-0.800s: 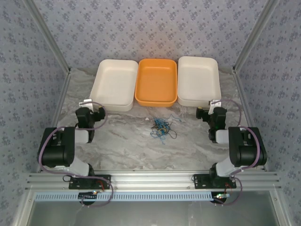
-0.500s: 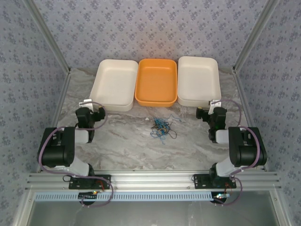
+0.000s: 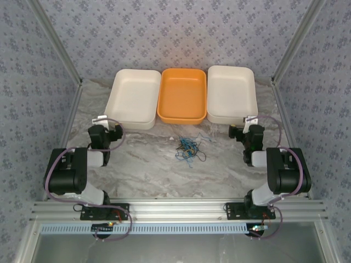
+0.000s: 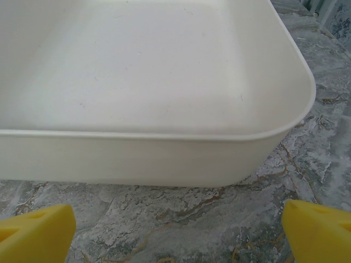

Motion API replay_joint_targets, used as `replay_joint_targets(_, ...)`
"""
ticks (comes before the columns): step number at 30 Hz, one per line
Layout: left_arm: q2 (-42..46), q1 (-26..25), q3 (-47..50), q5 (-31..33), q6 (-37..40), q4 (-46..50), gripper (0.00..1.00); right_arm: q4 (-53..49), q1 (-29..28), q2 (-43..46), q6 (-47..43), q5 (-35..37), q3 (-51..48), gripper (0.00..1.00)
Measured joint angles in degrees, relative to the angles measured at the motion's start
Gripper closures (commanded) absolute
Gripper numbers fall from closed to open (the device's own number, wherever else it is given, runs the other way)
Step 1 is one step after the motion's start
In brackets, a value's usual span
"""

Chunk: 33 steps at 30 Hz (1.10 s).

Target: Untangle the cables

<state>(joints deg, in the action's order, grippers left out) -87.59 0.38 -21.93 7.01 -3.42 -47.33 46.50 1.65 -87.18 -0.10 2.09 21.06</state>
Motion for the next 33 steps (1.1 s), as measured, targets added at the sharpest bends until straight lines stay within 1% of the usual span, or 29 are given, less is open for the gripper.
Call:
replay_joint_targets(3, 0.0, 0.0, 0.0, 0.0, 0.0, 0.0, 0.01, -1.9, 0.0, 1.6, 0.1, 1.1, 0.0, 0.01)
replay_joint_targets(5, 2.3, -0.4, -0.1, 1.0, 0.2, 3.3, 0.01, -7.5, 0.0, 7.1, 0.6, 3.1, 0.2, 0.01)
replay_joint_targets(7, 9.9, -2.4, 0.0, 3.5, 0.6, 9.4, 0.01, -14.8, -0.5, 16.6, 1.1, 5.0, 1.4, 0.01)
replay_joint_targets(9, 21.8, -6.5, -0.4, 5.5, 1.2, 13.5, 0.01, -22.6, -2.2, 26.4, 1.6, 7.1, 5.6, 0.01)
replay_joint_targets(10, 28.1, -9.3, -2.0, 6.8, 1.7, 16.5, 0.01, -27.9, -4.0, 30.9, 2.0, 8.3, 10.1, 0.01)
replay_joint_targets(11, 33.2, -12.5, -5.2, 8.0, 1.9, 20.0, 0.01, -33.9, -6.4, 34.3, 3.2, 9.7, 16.7, 0.01)
replay_joint_targets(12, 36.5, -15.3, -9.6, 9.2, 1.4, 23.6, 0.01, -38.0, -8.3, 36.0, 5.2, 10.1, 22.6, 0.01)
replay_joint_targets(13, 38.6, -17.9, -15.0, 9.9, 0.0, 27.7, 0.01, -43.1, -10.0, 36.9, 8.7, 9.7, 30.3, 0.01)
replay_joint_targets(14, 39.7, -19.9, -22.1, 10.4, -3.1, 33.1, 0.01, -47.1, -10.8, 37.2, 12.5, 8.9, 37.2, 0.01)
replay_joint_targets(15, 40.0, -20.7, -28.2, 10.9, -6.7, 38.3, 0.01, -50.1, -11.0, 37.3, 15.7, 7.9, 42.3, 0.01)
replay_joint_targets(16, 40.0, -20.7, -35.1, 11.5, -11.8, 44.3, 0.01, -52.6, -10.8, 37.5, 19.1, 6.0, 46.3, 0.01)
replay_joint_targets(17, 40.0, -20.0, -40.4, 11.3, -16.5, 49.1, 0.02, -55.2, -10.6, 38.2, 21.9, 3.9, 48.9, 0.04)
replay_joint_targets(18, 40.0, -18.7, -43.3, 10.0, -19.8, 52.4, 0.02, -58.5, -10.7, 38.4, 23.9, 2.0, 50.7, 0.10)
replay_joint_targets(19, 40.8, -17.0, -45.4, 7.1, -23.1, 56.3, 0.02, -62.4, -11.5, 37.9, 25.5, 0.6, 52.4, 0.16)
replay_joint_targets(20, 41.1, -15.6, -46.9, 4.2, -25.8, 59.8, 0.01, -66.7, -13.7, 36.8, 27.3, 0.2, 53.6, 0.19)
replay_joint_targets(21, 40.9, -15.4, -47.8, 1.6, -28.4, 62.8, 0.03, -69.6, -16.7, 35.6, 28.1, 0.7, 53.9, 0.21)
replay_joint_targets(22, 40.3, -16.3, -47.8, -0.9, -30.9, 65.4, 0.05, -73.3, -21.4, 34.0, 29.4, 2.1, 53.5, 0.21)
replay_joint_targets(24, 38.6, -22.1, -45.0, -3.6, -35.3, 68.9, 0.12, -77.5, -31.0, 31.5, 31.2, 4.6, 50.0, 0.24)
replay_joint_targets(25, 37.4, -26.6, -41.8, -4.0, -37.6, 70.0, 0.14, -78.9, -35.3, 29.9, 32.1, 5.7, 47.4, 0.26)
replay_joint_targets(27, 35.4, -34.8, -35.4, -4.4, -40.9, 71.3, 0.16, -81.6, -42.8, 25.9, 34.1, 7.2, 41.9, 0.24)
replay_joint_targets(29, 31.4, -42.0, -27.9, -4.3, -44.6, 71.9, 0.23, -82.4, -46.6, 21.2, 35.5, 6.7, 37.6, 0.28)
replay_joint_targets(31, 28.4, -45.3, -22.5, -4.5, -47.3, 72.1, 0.28, -81.2, -47.0, 17.1, 36.2, 5.1, 34.5, 0.31)
replay_joint_targets(33, 25.4, -46.4, -19.5, -4.7, -49.4, 71.2, 0.31, -79.3, -46.2, 13.6, 37.2, 3.3, 31.9, 0.36)
